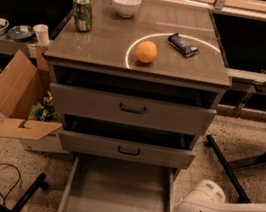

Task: Close bottom drawer

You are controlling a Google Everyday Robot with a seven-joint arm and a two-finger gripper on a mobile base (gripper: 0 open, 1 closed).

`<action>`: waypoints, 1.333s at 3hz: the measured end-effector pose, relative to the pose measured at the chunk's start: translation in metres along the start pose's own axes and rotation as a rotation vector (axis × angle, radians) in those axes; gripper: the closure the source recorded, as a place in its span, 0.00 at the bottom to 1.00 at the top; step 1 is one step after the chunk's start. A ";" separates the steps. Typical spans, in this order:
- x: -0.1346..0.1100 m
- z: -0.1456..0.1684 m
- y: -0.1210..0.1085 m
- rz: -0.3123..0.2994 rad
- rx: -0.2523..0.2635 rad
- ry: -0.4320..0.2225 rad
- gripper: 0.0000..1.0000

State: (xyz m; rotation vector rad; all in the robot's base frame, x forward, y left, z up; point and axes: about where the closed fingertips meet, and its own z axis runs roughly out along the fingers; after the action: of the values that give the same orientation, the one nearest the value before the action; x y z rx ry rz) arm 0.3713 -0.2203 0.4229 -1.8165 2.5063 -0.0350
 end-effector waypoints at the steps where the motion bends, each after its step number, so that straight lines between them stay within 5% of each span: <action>1: 0.001 0.074 0.013 0.010 -0.056 -0.021 0.26; 2: -0.001 0.111 0.028 0.020 -0.095 -0.037 0.49; 4: -0.001 0.120 0.036 0.016 -0.115 -0.037 1.00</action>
Offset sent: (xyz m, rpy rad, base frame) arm -0.0360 0.0197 -0.1619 0.0985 0.1134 -0.0276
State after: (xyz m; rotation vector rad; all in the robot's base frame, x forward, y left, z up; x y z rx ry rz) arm 0.3433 -0.2073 0.3010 -1.8184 2.5464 0.1448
